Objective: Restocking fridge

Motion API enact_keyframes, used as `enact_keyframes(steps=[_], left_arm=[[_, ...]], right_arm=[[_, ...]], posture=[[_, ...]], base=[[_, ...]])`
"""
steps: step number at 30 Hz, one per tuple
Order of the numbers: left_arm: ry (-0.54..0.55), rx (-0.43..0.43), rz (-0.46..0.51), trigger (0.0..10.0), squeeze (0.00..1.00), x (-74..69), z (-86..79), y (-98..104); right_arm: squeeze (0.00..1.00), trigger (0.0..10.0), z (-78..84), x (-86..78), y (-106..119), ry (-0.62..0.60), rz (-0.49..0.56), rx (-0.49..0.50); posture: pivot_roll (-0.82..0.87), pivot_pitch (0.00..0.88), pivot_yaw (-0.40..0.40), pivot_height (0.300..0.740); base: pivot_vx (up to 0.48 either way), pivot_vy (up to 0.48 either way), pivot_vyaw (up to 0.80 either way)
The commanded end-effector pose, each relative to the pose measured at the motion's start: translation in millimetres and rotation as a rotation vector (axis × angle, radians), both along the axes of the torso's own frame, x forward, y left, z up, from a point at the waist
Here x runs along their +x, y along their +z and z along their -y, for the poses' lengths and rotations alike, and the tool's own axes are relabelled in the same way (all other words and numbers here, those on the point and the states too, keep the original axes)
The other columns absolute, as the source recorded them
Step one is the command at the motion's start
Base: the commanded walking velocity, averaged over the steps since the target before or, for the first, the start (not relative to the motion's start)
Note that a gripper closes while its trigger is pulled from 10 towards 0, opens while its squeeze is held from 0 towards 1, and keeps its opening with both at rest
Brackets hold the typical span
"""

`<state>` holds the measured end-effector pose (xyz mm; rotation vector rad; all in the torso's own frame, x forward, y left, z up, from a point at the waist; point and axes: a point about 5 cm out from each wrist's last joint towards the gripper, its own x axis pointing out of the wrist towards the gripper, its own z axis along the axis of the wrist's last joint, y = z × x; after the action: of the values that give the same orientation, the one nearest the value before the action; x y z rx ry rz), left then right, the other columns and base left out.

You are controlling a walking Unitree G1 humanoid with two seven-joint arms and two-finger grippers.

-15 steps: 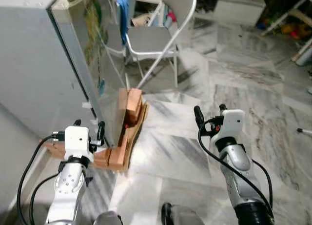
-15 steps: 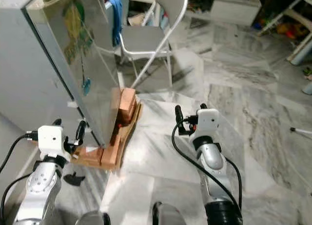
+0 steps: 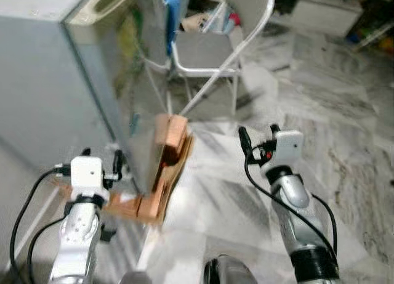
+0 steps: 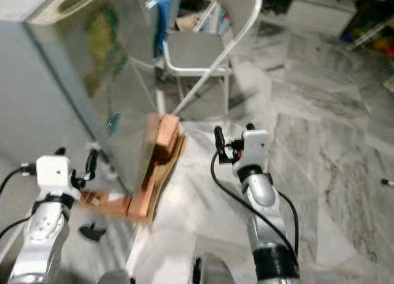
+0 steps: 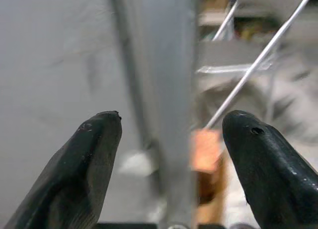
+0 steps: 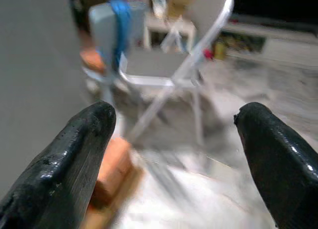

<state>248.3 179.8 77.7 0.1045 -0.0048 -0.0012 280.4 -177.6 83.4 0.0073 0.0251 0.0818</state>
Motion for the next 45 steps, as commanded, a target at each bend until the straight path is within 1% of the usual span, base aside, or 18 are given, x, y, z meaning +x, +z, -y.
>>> enact_keyframes(steps=[1, 4, 12, 22, 27, 29, 32, 37, 38, 40, 42, 43, 44, 45], left_arm=[[0.031, 0.027, -0.024, 10.0, 0.0, -7.9, -12.8, -5], [0.034, 0.028, -0.024, 10.0, 0.0, -7.3, -13.7, -5], [0.028, 0.029, -0.023, 10.0, 0.0, -6.4, -13.4, -5], [0.034, 0.057, -0.016, 10.0, 0.0, -6.0, -22.1, -1], [0.003, 0.057, -0.019, 10.0, 0.0, 0.0, -20.9, -1], [-0.025, 0.058, -0.023, 10.0, 0.0, 2.4, -19.0, -1], [-0.075, 0.059, -0.012, 10.0, 0.0, 9.9, -16.2, 4], [-0.086, 0.052, 0.002, 10.0, 0.0, 14.2, -14.6, 9], [-0.092, 0.042, 0.003, 10.0, 0.0, 17.7, -11.8, 9], [-0.094, 0.04, 0.002, 10.0, 0.0, 19.0, -10.8, 9], [-0.093, 0.031, 0.0, 10.0, 0.0, 24.7, -8.3, 8], [-0.092, 0.017, -0.001, 10.0, 0.0, 31.0, -5.9, 8], [-0.092, 0.017, -0.001, 10.0, 0.0, 31.0, -5.9, 8], [-0.09, 0.003, -0.002, 10.0, 0.0, 34.6, -4.5, 8]], right_arm=[[0.0, 10.0, -10.3, 3.7, 4, 0.02, 0.014, 0.015], [0.0, 10.0, -10.4, 4.1, 4, 0.018, 0.01, 0.012], [0.0, 10.0, -10.6, 4.9, 3, 0.018, 0.012, 0.012], [0.0, 10.0, -13.2, 3.8, 9, 0.032, 0.02, -0.019], [0.0, 10.0, -17.0, 3.4, 12, 0.054, 0.023, -0.026], [0.0, 10.0, -18.7, 3.2, 12, 0.06, 0.023, -0.026], [0.0, 10.0, -24.7, 2.4, 11, 0.097, 0.001, -0.026], [0.0, 10.0, -26.4, 0.7, 10, 0.105, -0.016, -0.024], [0.0, 10.0, -25.8, -0.7, 11, 0.097, -0.006, -0.021], [0.0, 10.0, -25.6, -1.1, 12, 0.092, 0.001, -0.021], [0.0, 10.0, -28.0, -1.2, 16, 0.103, 0.015, -0.017], [0.0, 10.0, -30.6, -1.7, 18, 0.117, 0.015, -0.016], [0.0, 10.0, -30.6, -1.7, 18, 0.117, 0.015, -0.016], [0.0, 10.0, -31.4, -2.0, 17, 0.122, 0.009, -0.016]], posture=[[0.09, 0.105, -0.037, 0.74], [0.09, 0.106, -0.036, 0.74], [0.08, 0.111, -0.037, 0.74], [0.09, 0.136, -0.035, 0.74], [0.09, 0.143, -0.03, 0.74], [0.09, 0.143, -0.029, 0.74], [0.09, 0.15, -0.026, 0.74], [0.08, 0.152, -0.025, 0.74], [0.09, 0.153, -0.029, 0.74], [0.09, 0.152, -0.03, 0.74], [0.09, 0.151, -0.032, 0.74], [0.09, 0.148, -0.033, 0.74], [0.09, 0.148, -0.033, 0.74], [0.08, 0.147, -0.035, 0.74]], base=[[0.0, 0.0, 0.0], [0.0, 0.0, -0.45], [0.0, 0.401, -0.71], [0.0, 0.0, 0.0], [0.0, 0.0, 0.0], [0.0, 0.0, 0.0], [0.0, 0.0, 0.0], [0.0, 0.0, 0.0], [0.0, 0.0, 0.0], [0.0, 0.0, 0.0], [0.0, 0.0, 0.0], [0.0, 0.0, 0.0], [0.0, 0.0, 0.0], [0.0, 0.0, 0.0]])
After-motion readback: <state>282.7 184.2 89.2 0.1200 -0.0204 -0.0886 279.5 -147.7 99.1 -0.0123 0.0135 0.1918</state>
